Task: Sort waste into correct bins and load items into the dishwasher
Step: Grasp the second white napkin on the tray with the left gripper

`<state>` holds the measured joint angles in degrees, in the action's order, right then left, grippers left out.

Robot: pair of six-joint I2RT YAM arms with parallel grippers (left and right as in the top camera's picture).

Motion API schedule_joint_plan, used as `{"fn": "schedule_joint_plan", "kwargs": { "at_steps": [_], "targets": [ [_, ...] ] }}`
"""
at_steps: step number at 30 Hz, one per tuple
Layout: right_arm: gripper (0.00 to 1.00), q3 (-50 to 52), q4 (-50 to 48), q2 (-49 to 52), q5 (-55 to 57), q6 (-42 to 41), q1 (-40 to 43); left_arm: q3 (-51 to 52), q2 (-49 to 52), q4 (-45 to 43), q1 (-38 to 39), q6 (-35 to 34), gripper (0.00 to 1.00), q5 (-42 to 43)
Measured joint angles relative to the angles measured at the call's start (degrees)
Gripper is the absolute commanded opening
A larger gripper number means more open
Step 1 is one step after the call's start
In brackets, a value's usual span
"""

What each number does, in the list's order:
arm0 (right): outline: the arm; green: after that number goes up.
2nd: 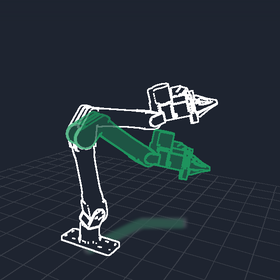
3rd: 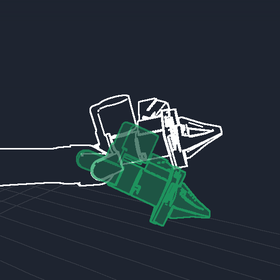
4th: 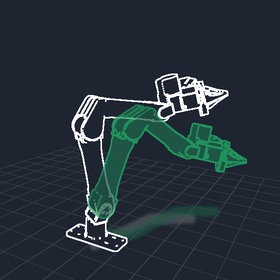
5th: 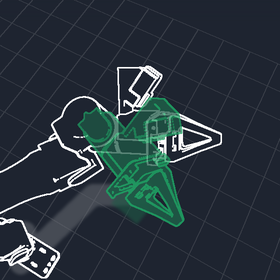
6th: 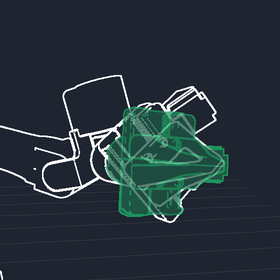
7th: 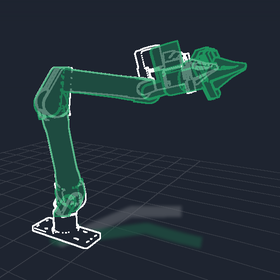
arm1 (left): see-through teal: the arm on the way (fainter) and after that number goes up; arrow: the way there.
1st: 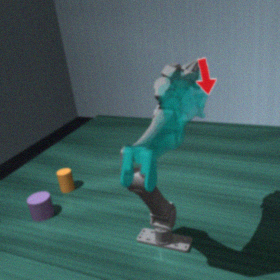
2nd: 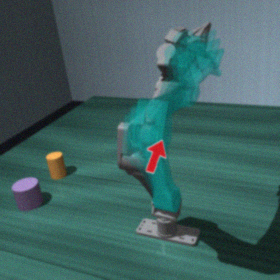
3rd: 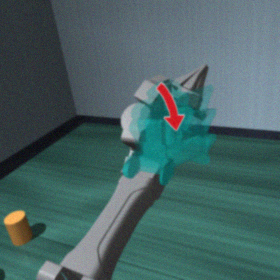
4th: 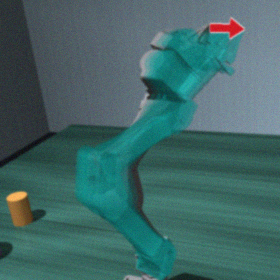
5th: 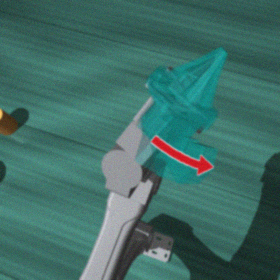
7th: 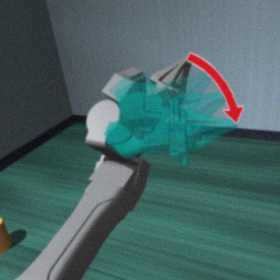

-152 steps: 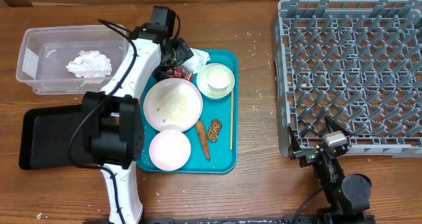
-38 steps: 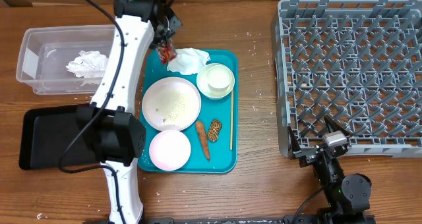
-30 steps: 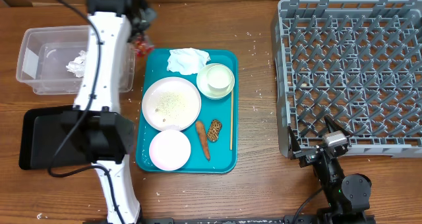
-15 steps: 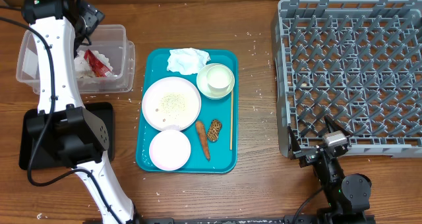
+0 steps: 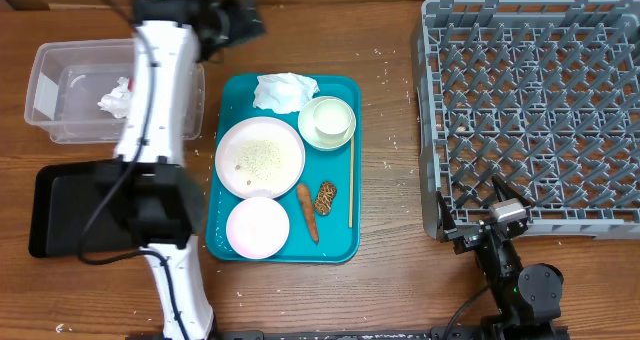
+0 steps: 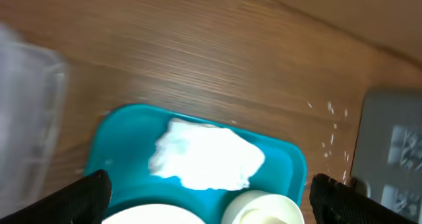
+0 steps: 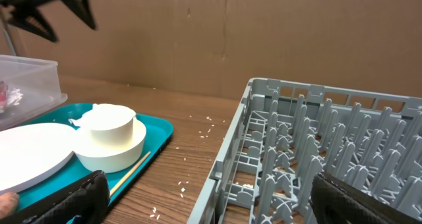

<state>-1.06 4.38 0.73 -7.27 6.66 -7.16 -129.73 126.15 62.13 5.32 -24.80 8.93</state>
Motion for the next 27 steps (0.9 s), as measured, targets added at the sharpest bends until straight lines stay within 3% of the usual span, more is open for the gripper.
{"fn": "schedule_joint_plan", "kwargs": {
  "at_steps": [7,17,27],
  "targets": [
    [1.00,0.00,0.00,0.00,-0.02,0.00,0.00,9.62,0.00,-7.15,6.64,1.22,0.93,-7.02],
    [1.00,0.00,0.00,0.00,-0.02,0.00,0.00,24.52,0.00,-18.91,6.82,1.07,0.89,-8.74],
    [1.00,0.00,-0.02,0.00,0.00,-0.04,0.00,29.38,0.00,-22.84,6.82,4.07,0.88,-8.76]
  ]
}}
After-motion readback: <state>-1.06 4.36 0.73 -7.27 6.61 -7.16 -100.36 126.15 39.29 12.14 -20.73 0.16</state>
